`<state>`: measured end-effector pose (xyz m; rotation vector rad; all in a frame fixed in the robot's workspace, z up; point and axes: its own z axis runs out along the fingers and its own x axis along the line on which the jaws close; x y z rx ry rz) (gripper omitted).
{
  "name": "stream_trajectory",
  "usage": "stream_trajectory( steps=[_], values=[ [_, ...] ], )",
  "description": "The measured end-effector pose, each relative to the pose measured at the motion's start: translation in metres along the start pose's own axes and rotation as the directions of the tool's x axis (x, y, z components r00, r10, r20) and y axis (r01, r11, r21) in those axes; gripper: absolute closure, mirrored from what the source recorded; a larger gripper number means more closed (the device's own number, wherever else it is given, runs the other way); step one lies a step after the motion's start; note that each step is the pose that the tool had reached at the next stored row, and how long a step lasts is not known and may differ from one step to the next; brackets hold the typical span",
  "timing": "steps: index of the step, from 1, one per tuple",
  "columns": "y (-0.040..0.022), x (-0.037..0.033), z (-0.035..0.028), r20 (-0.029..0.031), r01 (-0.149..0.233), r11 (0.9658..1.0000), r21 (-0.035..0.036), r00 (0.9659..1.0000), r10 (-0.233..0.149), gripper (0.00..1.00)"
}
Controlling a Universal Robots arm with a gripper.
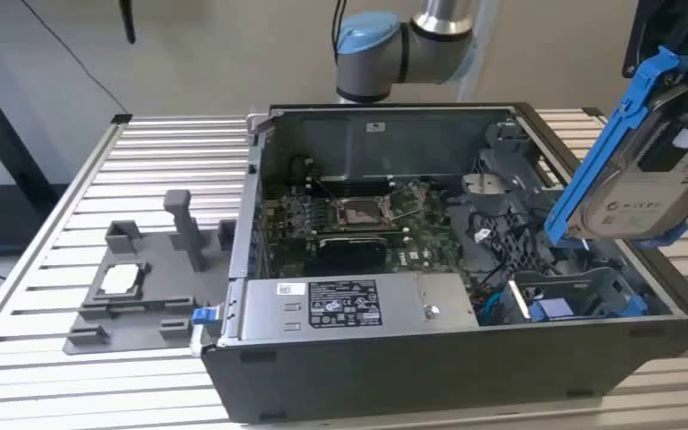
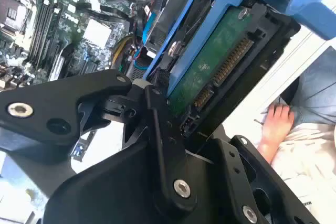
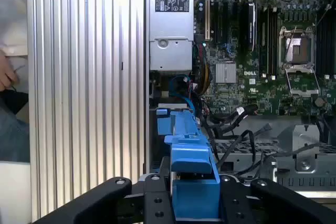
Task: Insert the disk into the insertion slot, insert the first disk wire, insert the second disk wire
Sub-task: 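Insert the disk into the insertion slot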
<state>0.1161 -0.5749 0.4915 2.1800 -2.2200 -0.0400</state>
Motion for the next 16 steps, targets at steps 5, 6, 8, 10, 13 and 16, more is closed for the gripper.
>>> stream_trajectory(
  steps=[5, 6, 8, 10, 13, 16],
  values=[
    [0.0, 0.0, 0.0001, 0.0, 0.0, 1.0, 0.0, 1.0, 0.0, 0.67],
    [0.0, 0.0, 0.0004, 0.0001, 0.0, 1.0, 0.0, 1.0, 0.0, 0.67],
    [-0.0001, 0.0, 0.0015, 0.0001, 0.0, 1.0, 0.0, 1.0, 0.0, 0.67],
    [-0.0001, 0.0, 0.0029, -0.0002, 0.0, 1.0, 0.0, 1.0, 0.0, 0.67],
    [-0.0002, 0.0, 0.0056, -0.0011, 0.0, 1.0, 0.0001, 1.0, 0.0, 0.67],
    [-0.0004, 0.0, 0.0087, -0.0022, 0.0, 1.0, 0.0001, 1.0, 0.0, 0.67]
  ],
)
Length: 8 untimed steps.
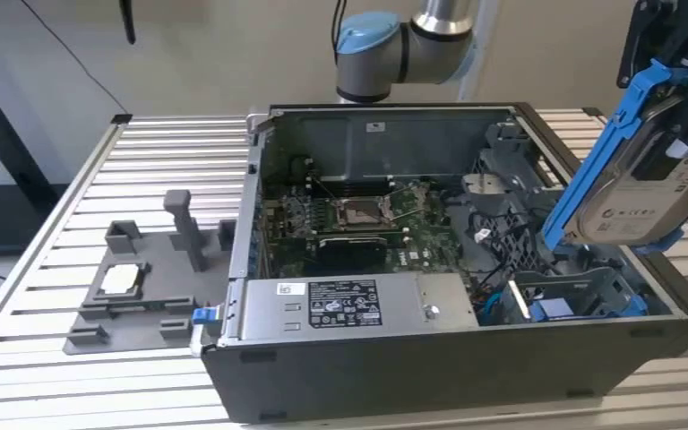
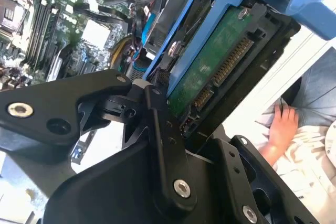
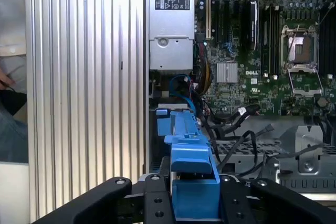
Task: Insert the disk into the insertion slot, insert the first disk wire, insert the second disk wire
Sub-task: 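Insert the disk into the insertion slot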
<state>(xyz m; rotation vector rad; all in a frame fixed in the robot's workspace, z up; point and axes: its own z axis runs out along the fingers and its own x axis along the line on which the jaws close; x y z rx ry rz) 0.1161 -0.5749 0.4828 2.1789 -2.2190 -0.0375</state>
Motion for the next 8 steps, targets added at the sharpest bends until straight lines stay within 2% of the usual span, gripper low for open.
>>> stream_trajectory(
  steps=[8],
  values=[
    [-0.0005, -0.0001, 0.012, -0.0013, 0.0, 1.0, 0.0, 1.0, 0.0, 0.67]
  ],
)
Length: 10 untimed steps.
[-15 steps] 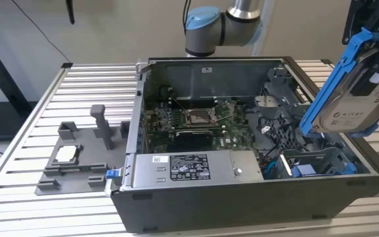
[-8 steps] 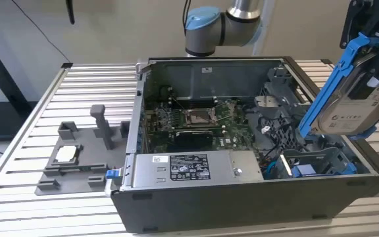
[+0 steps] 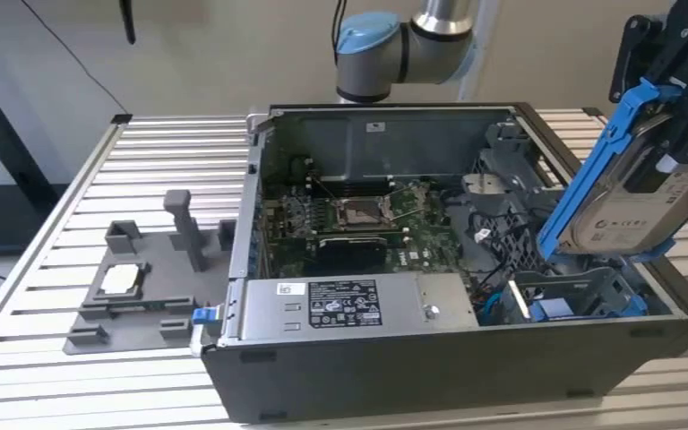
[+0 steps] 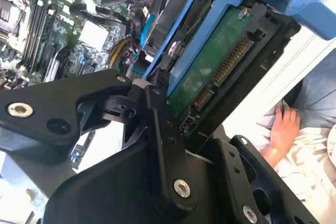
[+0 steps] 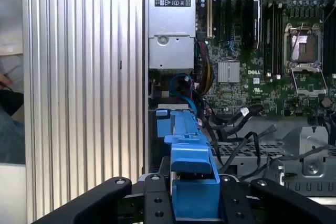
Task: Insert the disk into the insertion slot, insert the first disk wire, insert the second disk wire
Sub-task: 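Insert the disk into the insertion slot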
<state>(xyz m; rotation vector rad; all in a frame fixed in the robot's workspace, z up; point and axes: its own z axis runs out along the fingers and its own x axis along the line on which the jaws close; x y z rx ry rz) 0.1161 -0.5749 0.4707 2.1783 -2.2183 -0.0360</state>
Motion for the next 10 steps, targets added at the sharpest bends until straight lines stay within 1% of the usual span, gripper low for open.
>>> stream_trajectory(
  steps=[10],
  values=[
    [-0.0006, -0.0001, 0.0137, -0.0006, 0.0, 1.0, 0.0, 1.0, 0.0, 0.67]
  ],
)
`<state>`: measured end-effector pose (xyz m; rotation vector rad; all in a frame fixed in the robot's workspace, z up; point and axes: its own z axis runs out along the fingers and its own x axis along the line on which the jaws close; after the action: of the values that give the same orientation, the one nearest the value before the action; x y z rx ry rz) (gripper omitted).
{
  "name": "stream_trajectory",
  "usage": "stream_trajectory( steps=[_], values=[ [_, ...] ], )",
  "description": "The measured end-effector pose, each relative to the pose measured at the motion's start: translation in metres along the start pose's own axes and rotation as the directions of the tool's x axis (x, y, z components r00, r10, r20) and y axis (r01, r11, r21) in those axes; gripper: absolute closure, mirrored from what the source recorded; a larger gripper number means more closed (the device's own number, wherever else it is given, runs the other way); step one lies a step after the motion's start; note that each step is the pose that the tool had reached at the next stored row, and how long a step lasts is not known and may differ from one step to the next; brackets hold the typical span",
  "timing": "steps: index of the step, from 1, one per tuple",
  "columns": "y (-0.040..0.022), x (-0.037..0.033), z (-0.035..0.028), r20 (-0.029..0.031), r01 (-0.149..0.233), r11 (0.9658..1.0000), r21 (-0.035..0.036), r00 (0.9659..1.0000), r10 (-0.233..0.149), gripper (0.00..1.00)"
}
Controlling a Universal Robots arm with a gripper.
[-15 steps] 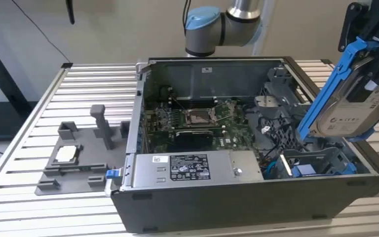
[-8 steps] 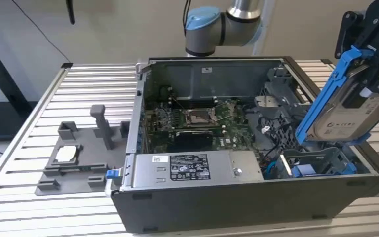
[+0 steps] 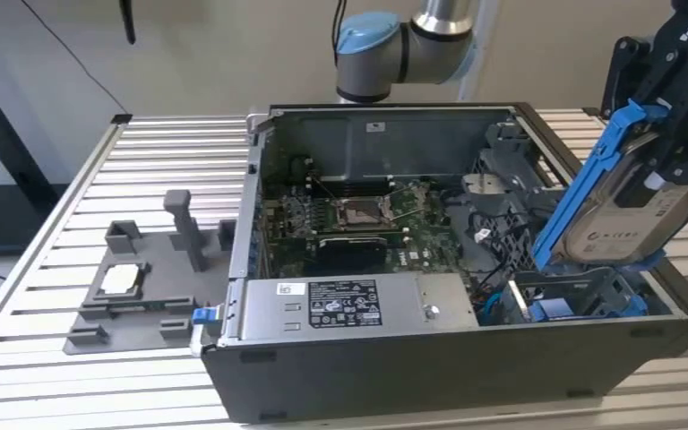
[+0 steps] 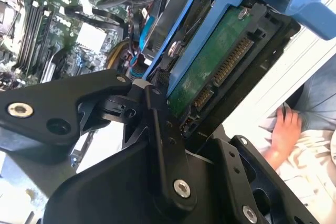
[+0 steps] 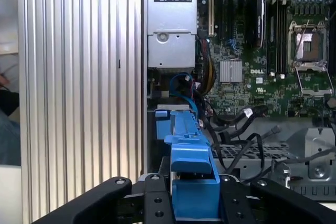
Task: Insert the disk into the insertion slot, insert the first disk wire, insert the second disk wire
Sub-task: 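Insert the disk into the insertion slot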
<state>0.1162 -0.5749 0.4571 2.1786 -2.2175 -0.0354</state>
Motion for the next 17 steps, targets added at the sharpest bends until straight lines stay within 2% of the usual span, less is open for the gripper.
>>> stream_trajectory(
  steps=[12, 17],
  values=[
    [-0.0013, 0.0003, 0.0168, 0.0, 0.0, 1.0, -0.0016, 1.0, 0.0, 0.67],
    [-0.0016, 0.0007, 0.0204, 0.0021, 0.001, 1.0, -0.0016, 1.0, -0.001, 0.67]
  ],
)
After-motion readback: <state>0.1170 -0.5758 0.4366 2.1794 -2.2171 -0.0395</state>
